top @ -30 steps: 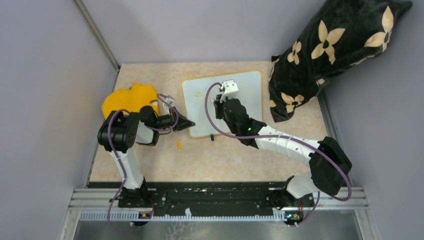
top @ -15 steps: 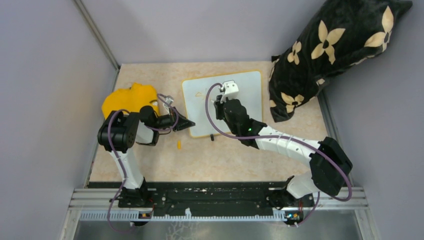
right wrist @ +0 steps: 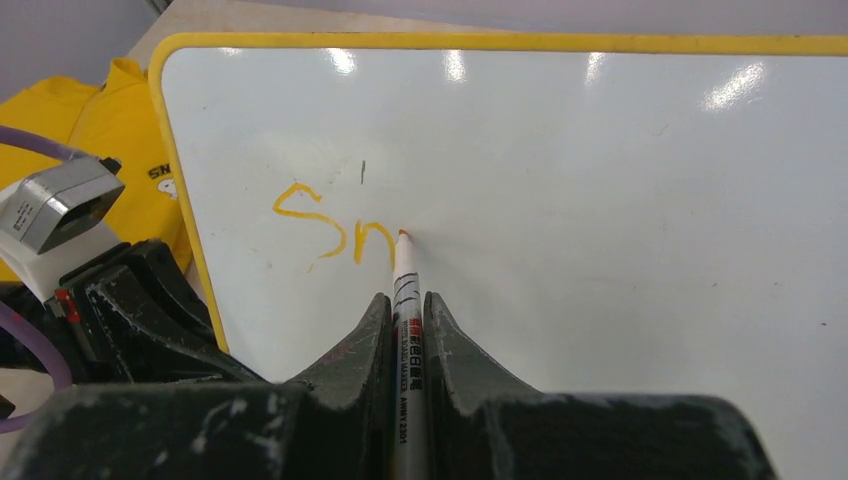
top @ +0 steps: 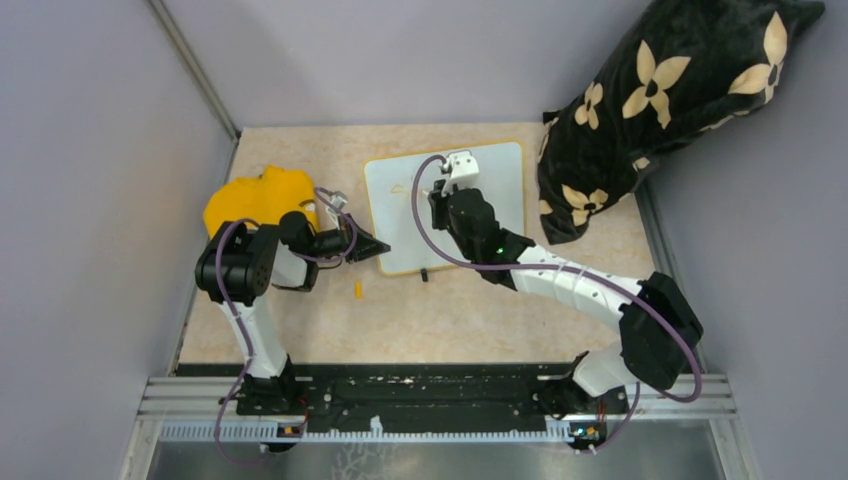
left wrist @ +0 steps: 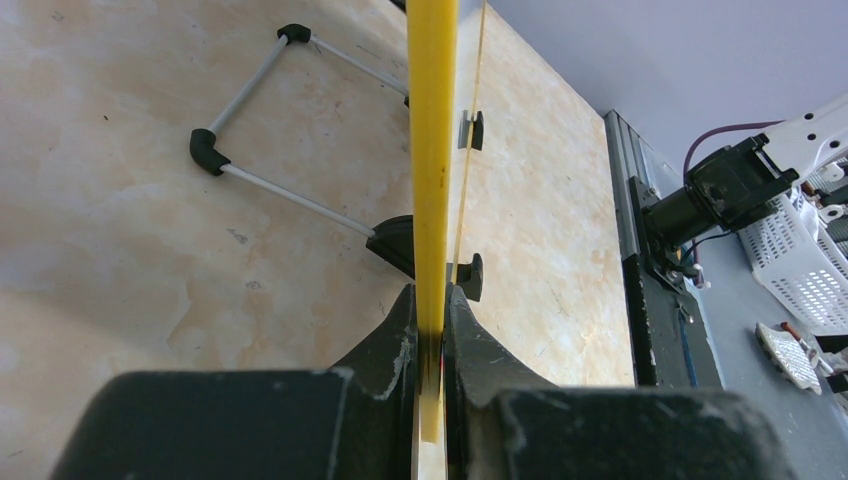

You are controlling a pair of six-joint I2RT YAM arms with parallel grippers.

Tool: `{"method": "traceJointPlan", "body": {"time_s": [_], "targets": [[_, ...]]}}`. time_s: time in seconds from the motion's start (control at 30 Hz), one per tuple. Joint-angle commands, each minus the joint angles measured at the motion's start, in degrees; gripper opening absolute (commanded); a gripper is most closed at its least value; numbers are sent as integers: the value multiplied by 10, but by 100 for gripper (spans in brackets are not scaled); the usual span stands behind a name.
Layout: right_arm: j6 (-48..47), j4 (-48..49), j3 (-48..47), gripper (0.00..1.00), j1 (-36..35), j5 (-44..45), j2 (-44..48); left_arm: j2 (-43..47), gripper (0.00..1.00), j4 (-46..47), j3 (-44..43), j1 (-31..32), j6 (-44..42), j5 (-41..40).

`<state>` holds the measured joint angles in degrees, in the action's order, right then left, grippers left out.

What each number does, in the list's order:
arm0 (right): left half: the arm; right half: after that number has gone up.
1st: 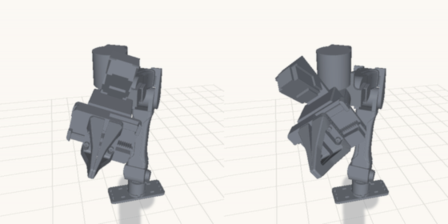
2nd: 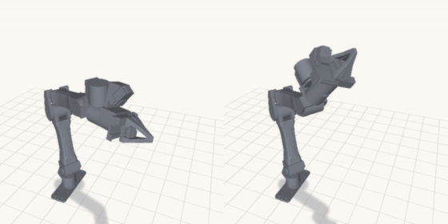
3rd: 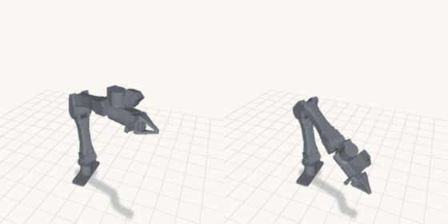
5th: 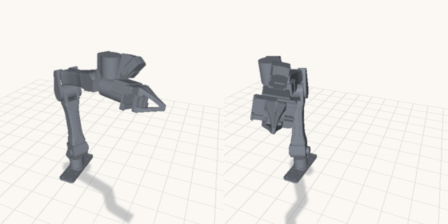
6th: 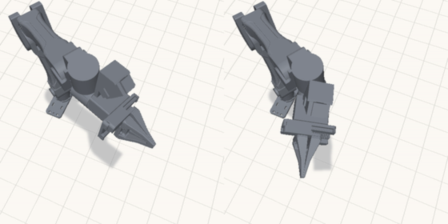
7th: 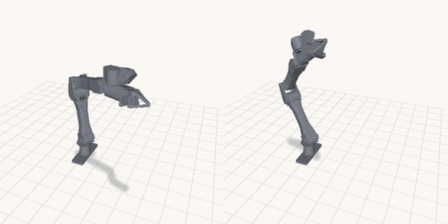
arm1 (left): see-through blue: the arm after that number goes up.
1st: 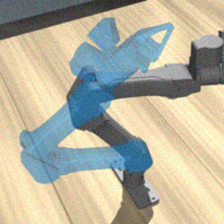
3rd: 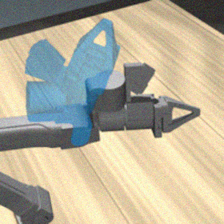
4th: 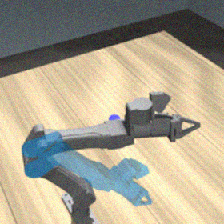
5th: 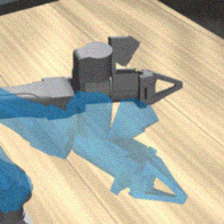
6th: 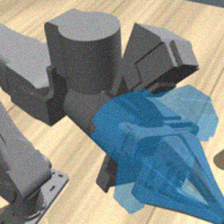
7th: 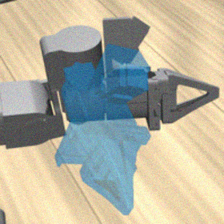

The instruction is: Write a sentence on the whiteboard

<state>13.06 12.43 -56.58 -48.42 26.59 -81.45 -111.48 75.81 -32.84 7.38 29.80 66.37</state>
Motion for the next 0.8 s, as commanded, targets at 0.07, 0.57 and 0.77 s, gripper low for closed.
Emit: {"method": "traceJointPlan", "body": {"time_s": [0.07,0.57,0.77], "targets": [[-8,10,-31,0,21,9,-9,-12,0,-13,4,0,-24,-13],[4,6,11,0,29,14,26,-12,0,-15,4,0,-24,-14],[5,6,24,0,29,10,33,-12,0,-15,4,0,-24,-14]]}}
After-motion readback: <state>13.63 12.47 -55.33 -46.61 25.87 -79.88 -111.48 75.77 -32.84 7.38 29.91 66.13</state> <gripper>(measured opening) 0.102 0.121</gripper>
